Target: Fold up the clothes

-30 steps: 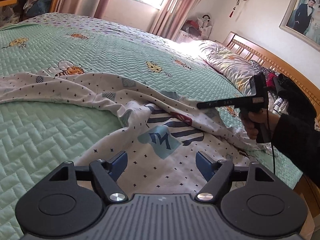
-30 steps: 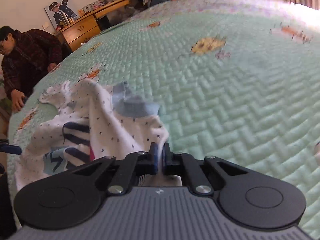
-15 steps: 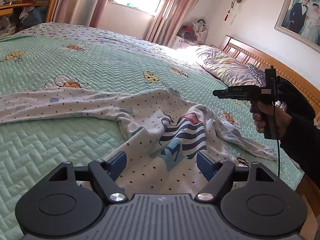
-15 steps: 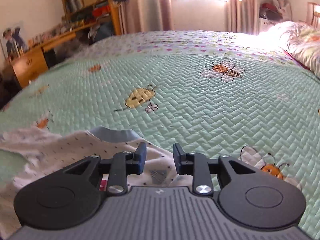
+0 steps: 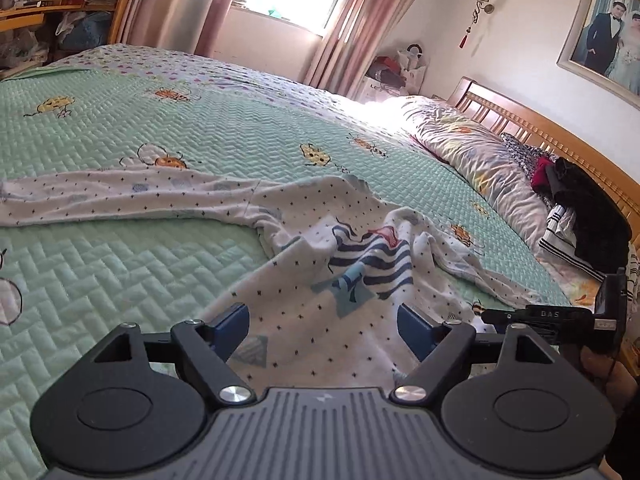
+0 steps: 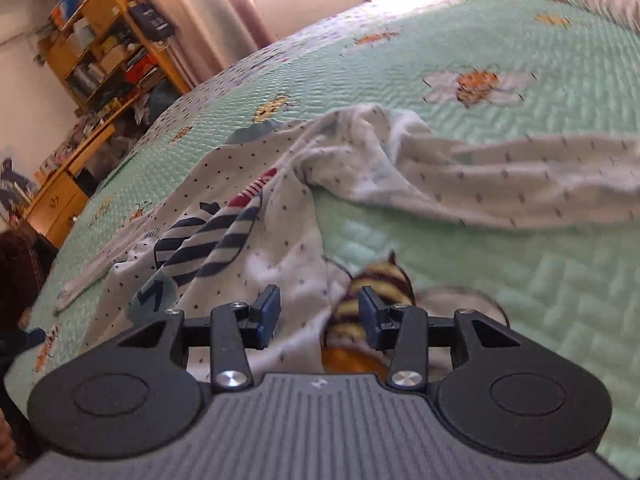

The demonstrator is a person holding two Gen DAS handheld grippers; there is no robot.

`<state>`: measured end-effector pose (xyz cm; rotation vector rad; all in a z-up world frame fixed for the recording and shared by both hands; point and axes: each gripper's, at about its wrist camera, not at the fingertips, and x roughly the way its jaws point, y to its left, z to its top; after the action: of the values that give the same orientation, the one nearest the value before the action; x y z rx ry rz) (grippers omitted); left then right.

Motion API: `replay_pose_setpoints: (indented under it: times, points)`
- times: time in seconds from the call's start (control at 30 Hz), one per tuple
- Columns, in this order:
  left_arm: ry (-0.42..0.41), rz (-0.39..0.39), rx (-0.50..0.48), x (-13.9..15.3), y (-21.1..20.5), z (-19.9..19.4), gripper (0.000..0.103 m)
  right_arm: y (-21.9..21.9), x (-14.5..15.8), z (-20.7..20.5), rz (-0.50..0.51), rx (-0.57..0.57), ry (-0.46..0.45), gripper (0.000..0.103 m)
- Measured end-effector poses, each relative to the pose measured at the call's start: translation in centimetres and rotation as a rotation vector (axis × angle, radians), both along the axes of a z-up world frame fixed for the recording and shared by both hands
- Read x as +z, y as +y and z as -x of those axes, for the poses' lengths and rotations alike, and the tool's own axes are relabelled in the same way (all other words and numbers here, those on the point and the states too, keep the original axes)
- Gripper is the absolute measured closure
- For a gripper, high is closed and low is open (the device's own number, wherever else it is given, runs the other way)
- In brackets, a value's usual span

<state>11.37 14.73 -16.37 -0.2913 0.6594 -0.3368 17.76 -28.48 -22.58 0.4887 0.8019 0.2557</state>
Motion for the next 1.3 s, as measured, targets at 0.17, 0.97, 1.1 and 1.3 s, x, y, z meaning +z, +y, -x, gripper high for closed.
replay_pose_setpoints:
  times: [0.17,0.97,1.1,1.3]
  points:
    - [0.022,-0.027,0.041,-0.9,1.0,1.6,0.020,-2.0,-0.6,5.9,-0.065,-0.084,0.091,0.057]
    - [0.001,0.023,0.103,1.6,2.4,6.2,0.016,-4.1,-1.9,9.8,-0.382,-0.180,0.062,0.097]
    - [0.021,0.025,0.120,1.0,3.4,5.6,0.016,-7.1,0.6,11.9,-0.300,-0.201,0.023,0.096]
    - [0.065,-0.010,0.081,-1.0,3.4,4.3,0.016,-8.1,-0.3,14.0,-0.292,-0.296,-0.005,0.078]
